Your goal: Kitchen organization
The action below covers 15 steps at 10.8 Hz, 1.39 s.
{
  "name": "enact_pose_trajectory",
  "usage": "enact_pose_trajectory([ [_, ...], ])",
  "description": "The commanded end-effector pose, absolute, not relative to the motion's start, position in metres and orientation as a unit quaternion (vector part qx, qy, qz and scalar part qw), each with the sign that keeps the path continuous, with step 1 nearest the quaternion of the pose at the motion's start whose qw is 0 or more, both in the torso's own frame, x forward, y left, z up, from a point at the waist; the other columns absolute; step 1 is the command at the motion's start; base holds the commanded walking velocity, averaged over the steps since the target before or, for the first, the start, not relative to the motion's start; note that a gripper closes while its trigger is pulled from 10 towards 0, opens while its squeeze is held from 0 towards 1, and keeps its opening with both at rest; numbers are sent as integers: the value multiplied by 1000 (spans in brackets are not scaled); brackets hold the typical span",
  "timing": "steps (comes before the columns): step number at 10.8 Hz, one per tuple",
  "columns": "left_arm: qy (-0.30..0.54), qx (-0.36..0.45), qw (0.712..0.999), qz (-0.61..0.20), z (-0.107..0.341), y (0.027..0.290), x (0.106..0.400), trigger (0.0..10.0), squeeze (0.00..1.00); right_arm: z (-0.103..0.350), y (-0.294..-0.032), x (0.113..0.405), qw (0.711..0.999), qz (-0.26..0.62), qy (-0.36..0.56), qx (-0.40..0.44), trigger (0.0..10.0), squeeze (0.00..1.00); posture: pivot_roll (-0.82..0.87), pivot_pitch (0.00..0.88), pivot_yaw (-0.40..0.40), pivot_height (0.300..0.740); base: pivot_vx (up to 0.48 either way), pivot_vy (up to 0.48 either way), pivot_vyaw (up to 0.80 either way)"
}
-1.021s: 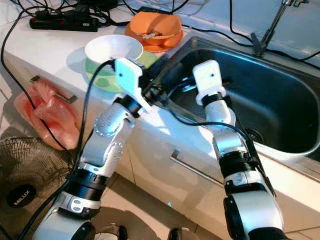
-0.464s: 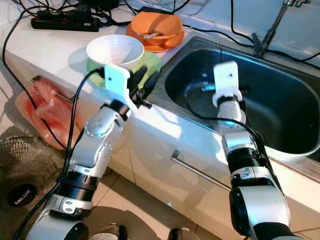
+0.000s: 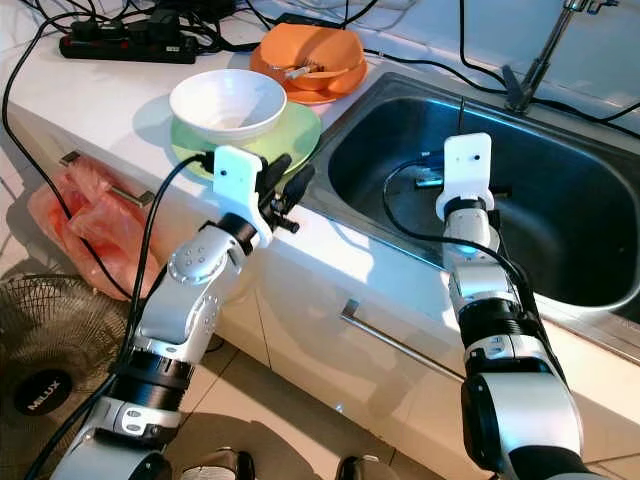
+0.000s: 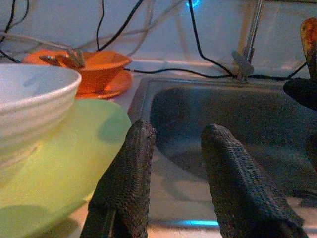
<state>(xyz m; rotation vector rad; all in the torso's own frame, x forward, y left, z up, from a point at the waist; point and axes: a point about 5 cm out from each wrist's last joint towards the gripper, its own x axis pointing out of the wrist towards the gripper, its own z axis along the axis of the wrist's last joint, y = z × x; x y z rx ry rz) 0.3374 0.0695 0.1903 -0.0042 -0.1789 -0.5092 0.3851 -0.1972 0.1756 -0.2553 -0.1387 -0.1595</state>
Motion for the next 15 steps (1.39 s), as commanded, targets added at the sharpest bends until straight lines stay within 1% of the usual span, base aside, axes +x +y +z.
enact_pose_trajectory([
  [1, -84, -2, 963, -256, 189, 67, 335, 10000, 0, 165, -203, 382, 988, -91, -48, -113, 10000, 0, 52, 91, -31, 740, 0, 0, 0],
  [2, -82, -2, 963, -256, 189, 67, 334, 10000, 0, 161, -201, 381, 989, -88, -41, -109, 10000, 0, 52, 91, -31, 740, 0, 0, 0],
  [3, -80, -4, 963, -256, 189, 67, 334, 10000, 0, 158, -194, 381, 991, -75, -40, -103, 10000, 804, 50, 94, -28, 740, 0, 0, 0],
  [4, -74, -9, 964, -254, 187, 69, 333, 10000, 0, 151, -184, 378, 993, -66, -34, -97, 10000, 1000, 54, 97, -24, 740, 0, 0, 0],
  [6, -70, -8, 964, -255, 186, 70, 332, 10000, 0, 150, -181, 377, 993, -62, -34, -94, 10000, 1000, 52, 97, -22, 740, 0, 0, 0],
  [7, -69, -9, 964, -256, 186, 70, 331, 10000, 0, 151, -181, 377, 993, -62, -35, -94, 10000, 784, 50, 98, -21, 740, 0, 0, 0],
  [8, -70, -9, 964, -256, 186, 70, 331, 10000, 0, 151, -181, 377, 993, -60, -39, -94, 10000, 0, 50, 98, -21, 740, 0, 0, 0],
  [11, -87, -5, 965, -246, 193, 72, 332, 10000, 0, 162, -179, 376, 992, -55, -71, -84, 10000, 0, 56, 115, -25, 740, 0, 0, 0],
  [13, -158, -2, 966, -203, 232, 79, 339, 10000, 0, 184, -155, 374, 988, 22, -136, -64, 10000, 0, 57, 115, -25, 740, 0, 0, 0],
  [14, -174, -3, 965, -195, 242, 82, 340, 10000, 0, 187, -147, 372, 986, 45, -146, -63, 10000, 0, 58, 115, -26, 740, 0, 0, 0],
  [15, -190, -7, 963, -190, 254, 86, 341, 10000, 0, 188, -145, 371, 986, 51, -148, -57, 10000, 0, 58, 115, -26, 740, 0, 0, 0],
])
